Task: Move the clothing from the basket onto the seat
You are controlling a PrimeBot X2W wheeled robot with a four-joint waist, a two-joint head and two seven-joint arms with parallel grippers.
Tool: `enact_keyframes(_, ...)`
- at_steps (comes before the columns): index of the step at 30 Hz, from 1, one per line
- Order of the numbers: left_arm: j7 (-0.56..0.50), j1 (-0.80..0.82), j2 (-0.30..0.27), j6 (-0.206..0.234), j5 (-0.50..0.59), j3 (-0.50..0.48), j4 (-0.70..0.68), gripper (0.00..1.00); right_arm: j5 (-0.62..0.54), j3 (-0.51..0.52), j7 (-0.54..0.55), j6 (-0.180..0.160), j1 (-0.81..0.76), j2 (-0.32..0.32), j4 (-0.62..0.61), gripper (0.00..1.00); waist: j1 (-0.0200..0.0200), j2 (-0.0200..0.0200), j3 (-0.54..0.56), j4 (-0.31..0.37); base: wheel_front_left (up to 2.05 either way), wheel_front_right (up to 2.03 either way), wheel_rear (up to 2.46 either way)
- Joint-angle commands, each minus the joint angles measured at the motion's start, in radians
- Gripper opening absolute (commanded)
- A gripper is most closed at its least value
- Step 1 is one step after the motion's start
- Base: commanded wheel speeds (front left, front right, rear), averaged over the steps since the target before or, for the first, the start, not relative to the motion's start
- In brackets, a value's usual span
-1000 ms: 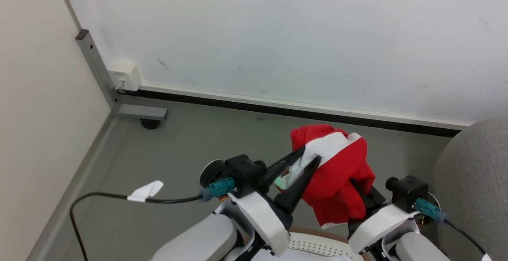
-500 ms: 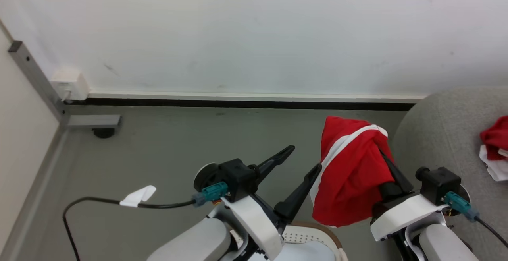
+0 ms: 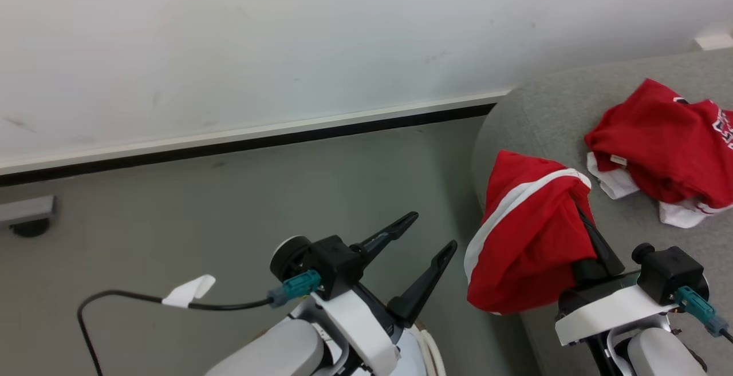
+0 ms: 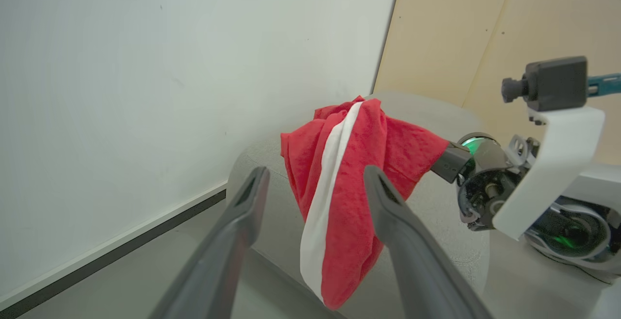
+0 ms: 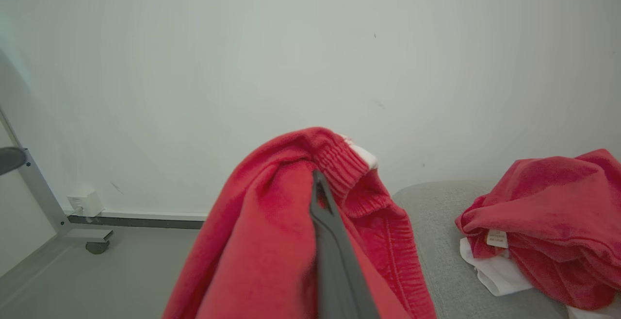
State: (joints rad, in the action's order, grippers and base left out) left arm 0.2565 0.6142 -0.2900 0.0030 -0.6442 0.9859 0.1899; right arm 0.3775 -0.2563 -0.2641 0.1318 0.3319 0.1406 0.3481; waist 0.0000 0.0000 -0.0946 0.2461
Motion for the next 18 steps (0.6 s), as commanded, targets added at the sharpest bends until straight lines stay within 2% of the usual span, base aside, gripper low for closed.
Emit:
enact_keyframes(1, 0.003, -0.010, -0.005, -0.001, 0.009, -0.001, -0.002, 1.00, -0.001, 0.005, 0.000, -0.002, -0.016, 0.002, -0.015, 0.00, 0.0000, 0.0000, -0.016, 0.060, 0.00, 0.00, 0.00)
enact_keyframes(9, 0.007, -0.022, -0.010, -0.002, 0.049, -0.003, -0.004, 1.00, -0.002, 0.004, 0.000, -0.002, -0.049, -0.006, -0.074, 0.00, 0.0000, 0.0000, -0.026, 0.147, 0.00, 0.00, 0.00)
enact_keyframes(18, 0.008, -0.032, -0.003, -0.011, 0.062, -0.013, 0.008, 1.00, -0.003, 0.012, 0.000, -0.002, -0.055, 0.001, -0.091, 0.00, 0.0000, 0.0000, -0.027, 0.168, 0.00, 0.00, 0.00)
